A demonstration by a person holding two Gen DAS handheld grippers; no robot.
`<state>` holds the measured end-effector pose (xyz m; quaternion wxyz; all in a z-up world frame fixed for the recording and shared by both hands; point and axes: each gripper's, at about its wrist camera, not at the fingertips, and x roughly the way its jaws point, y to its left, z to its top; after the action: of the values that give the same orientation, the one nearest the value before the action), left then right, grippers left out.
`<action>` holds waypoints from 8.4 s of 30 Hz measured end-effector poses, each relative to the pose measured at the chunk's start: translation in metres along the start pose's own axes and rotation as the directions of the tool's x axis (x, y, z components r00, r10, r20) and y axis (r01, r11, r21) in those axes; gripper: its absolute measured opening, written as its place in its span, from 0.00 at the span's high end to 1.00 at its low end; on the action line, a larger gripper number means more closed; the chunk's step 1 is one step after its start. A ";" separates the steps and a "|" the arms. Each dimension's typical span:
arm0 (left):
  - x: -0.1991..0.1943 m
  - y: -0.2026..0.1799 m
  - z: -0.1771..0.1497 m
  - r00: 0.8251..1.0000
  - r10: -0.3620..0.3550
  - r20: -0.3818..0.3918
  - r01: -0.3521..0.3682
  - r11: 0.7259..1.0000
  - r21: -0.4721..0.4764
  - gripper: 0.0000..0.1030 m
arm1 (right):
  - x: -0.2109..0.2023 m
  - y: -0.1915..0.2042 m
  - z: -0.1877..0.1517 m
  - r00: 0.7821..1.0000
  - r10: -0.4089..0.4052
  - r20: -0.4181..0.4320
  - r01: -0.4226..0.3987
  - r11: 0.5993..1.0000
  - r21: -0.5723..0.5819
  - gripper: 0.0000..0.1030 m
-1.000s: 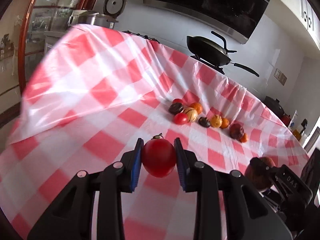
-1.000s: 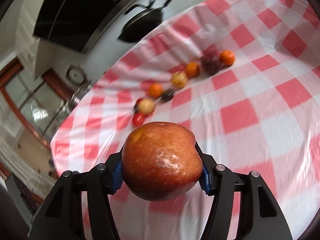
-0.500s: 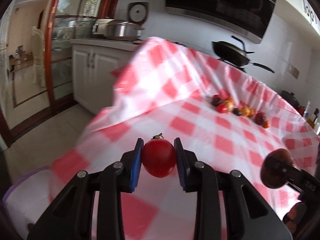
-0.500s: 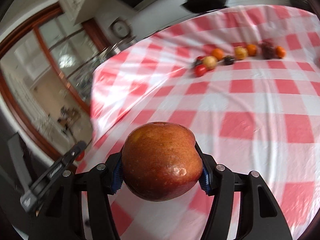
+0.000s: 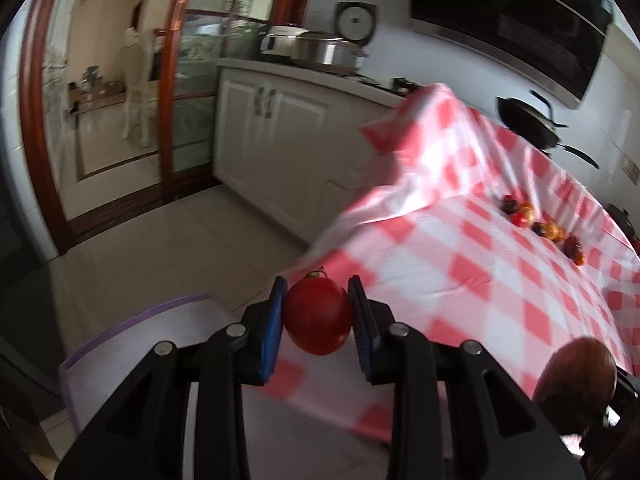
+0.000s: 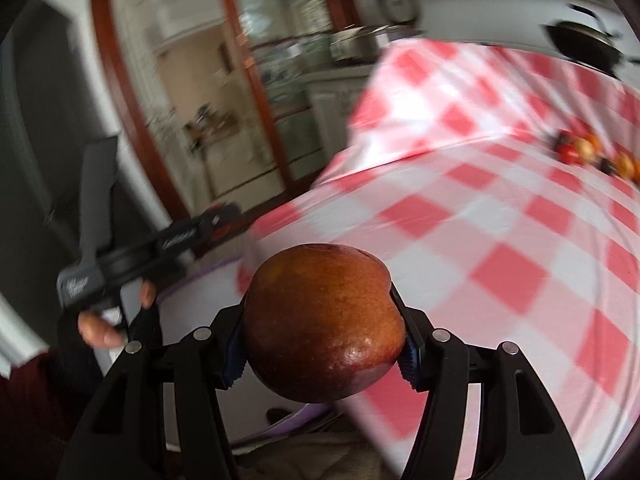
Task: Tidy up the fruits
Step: 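Carry the apple and tomato off the table over the white box, then open both tools to drop the apple and tomato into the box, then move both open tools back over the remaining fruits, then grasp the dark red plum with the right tool, then grasp the second red tomato with the left tool, then carry the plum and tomato off the table over the white box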
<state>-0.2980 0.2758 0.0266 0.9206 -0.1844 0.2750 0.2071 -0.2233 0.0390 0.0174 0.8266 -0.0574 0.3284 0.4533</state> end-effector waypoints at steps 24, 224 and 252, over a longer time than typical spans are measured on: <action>0.071 0.142 -0.091 0.884 0.249 -0.396 -0.300 0.951 -0.072 0.69 | 0.170 0.124 -0.079 0.841 -0.004 -0.541 -0.202 0.926 -0.320 0.43; 0.058 -0.199 0.033 0.985 -0.171 -0.014 0.171 0.971 0.167 0.63 | -0.046 -0.221 0.022 0.934 -0.358 0.018 0.311 0.835 0.454 0.39; 0.007 0.083 -0.052 0.975 0.179 -0.134 -0.186 0.982 -0.041 0.63 | 0.071 0.126 -0.055 0.955 0.044 -0.294 -0.190 0.852 -0.488 0.39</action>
<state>-0.3554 0.3247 -0.0363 0.8726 -0.1957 0.3443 0.2858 -0.3226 0.1416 -0.0423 0.6991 -0.3162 0.3098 0.5616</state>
